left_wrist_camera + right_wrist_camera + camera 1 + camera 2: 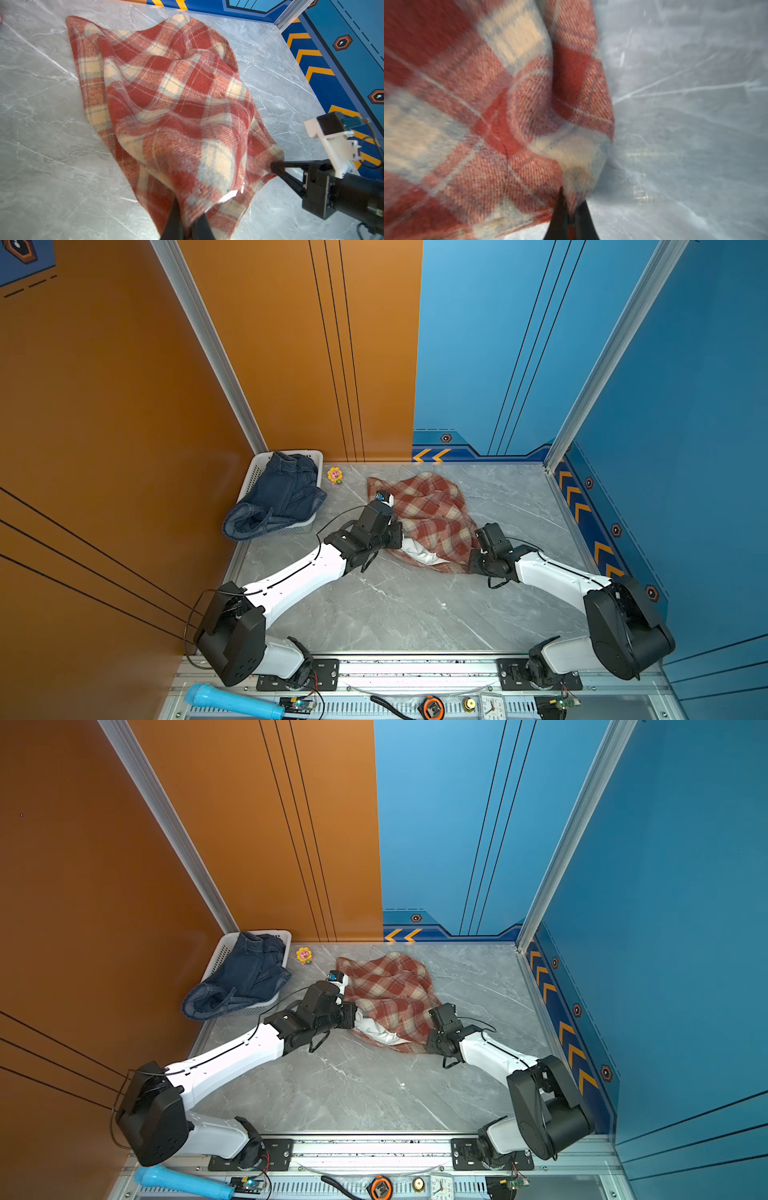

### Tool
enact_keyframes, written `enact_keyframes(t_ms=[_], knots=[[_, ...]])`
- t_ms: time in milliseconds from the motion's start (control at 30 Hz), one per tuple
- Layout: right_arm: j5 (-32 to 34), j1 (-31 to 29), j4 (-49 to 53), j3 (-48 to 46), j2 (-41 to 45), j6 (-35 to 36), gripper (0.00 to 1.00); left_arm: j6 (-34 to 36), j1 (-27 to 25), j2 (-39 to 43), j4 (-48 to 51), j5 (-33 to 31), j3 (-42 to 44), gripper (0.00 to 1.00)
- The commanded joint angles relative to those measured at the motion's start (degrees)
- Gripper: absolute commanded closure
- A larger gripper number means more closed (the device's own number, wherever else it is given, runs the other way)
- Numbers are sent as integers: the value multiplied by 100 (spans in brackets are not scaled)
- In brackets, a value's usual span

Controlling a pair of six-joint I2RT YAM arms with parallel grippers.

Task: Fold and stack the skirts
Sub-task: 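Lift the skirt by its edges with both grippers toward the far wall, then lower the held skirt flat onto the table, drawing it toward the robot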

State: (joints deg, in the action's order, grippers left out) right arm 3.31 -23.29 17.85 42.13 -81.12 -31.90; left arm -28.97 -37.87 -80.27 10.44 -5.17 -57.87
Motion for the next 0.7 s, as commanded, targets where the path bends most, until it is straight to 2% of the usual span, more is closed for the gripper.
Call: enact_keyframes(t_ms=[0,200,333,533,667], knots=[[461,68,382,704,656,325,100,123,151,247,81,-59,-403,100],[1047,174,1151,1970,1569,669,100,552,373,134,559,89,-1402,100],[1391,182,1517,3017,1828,980,100,840,546,-41,848,255,-2345,100],[1442,312,1922,4884,1358,1324,100,1119,909,-434,1277,667,-3898,100],[1005,777,1915,5912,602,1312,100,1148,1250,-963,1442,1011,-4819,100]])
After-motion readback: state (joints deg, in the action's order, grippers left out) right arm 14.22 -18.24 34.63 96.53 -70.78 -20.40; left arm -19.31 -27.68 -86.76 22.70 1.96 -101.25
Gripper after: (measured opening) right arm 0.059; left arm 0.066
